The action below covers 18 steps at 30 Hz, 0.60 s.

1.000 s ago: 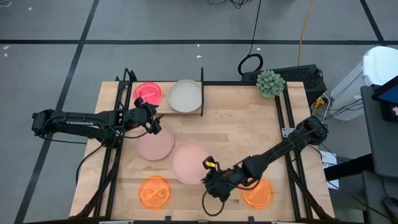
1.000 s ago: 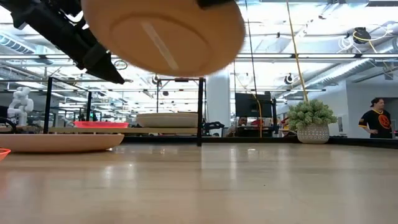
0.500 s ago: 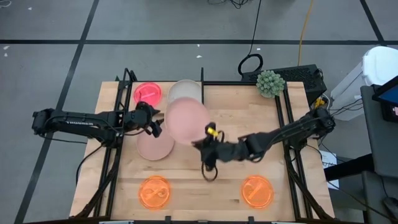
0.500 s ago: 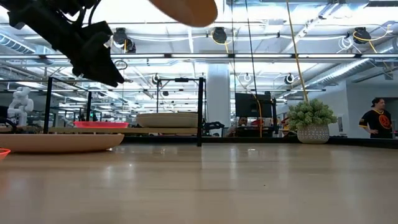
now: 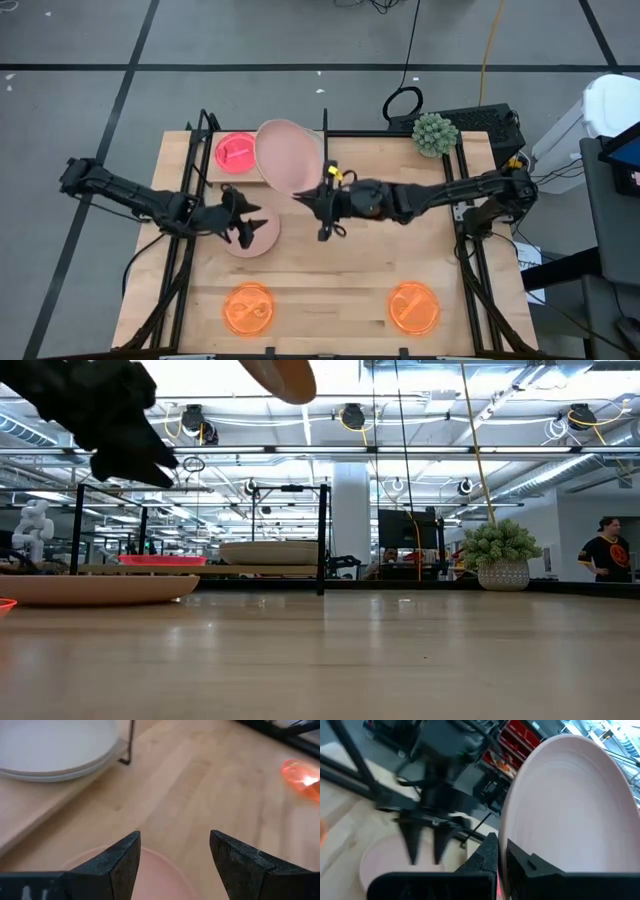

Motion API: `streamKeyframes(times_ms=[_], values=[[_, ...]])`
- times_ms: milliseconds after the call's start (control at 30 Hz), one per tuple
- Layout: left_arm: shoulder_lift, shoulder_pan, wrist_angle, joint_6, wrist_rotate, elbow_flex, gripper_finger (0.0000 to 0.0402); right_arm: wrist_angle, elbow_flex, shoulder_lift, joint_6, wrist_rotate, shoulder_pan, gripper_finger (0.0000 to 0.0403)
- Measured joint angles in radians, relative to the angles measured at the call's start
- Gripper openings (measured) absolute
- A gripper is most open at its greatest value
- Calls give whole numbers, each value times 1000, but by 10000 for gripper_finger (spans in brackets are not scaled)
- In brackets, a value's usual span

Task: Place and stack plates onto a shelf
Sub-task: Stack the bottom pink plate on top of the gray plate on the shelf

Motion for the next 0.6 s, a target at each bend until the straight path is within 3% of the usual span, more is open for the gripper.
streamKeyframes(times_ms=[233, 600], values=[[2, -166, -29, -78, -116, 0, 243, 113, 0, 40, 70, -211, -111, 0], [2, -205, -42, -76, -124, 0, 243, 169, 0, 140, 160, -237, -199, 2]])
